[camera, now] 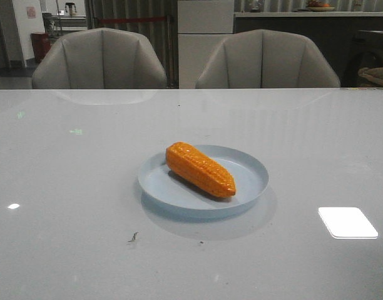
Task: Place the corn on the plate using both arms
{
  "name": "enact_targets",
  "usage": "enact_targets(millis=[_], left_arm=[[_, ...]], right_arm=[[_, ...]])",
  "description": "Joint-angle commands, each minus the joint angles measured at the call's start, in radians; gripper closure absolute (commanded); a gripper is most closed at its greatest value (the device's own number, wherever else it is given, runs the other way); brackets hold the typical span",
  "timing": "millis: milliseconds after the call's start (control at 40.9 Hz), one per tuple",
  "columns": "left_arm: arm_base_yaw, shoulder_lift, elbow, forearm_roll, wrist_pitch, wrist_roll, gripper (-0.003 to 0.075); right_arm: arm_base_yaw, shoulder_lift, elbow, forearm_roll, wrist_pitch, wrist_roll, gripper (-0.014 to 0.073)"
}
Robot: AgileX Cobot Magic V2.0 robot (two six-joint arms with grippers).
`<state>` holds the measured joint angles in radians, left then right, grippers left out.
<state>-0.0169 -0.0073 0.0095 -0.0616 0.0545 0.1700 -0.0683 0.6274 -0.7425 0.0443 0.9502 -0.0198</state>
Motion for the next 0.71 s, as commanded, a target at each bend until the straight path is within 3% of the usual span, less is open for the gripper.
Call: enact_targets(millis=[0,514,685], left_arm=[[0.000,-0.016,0.038,-0.001,-0.078,-0.012,0.0627],[0.000,-0.016,0.038,-0.001,-0.078,-0.012,0.0627],[0.000,-0.016,0.038,-0.001,-0.078,-0.012,0.0627]], right_arm=[[-0.005,-0.002,-0.024,0.002,-0.057,-0.009,-0.0029],[-0.005,-0.002,-0.024,0.002,-0.058,-0.009,-0.0029],[-0.001,-0.048,0.011,0.012,-0.133,-0.009,-0.0029]])
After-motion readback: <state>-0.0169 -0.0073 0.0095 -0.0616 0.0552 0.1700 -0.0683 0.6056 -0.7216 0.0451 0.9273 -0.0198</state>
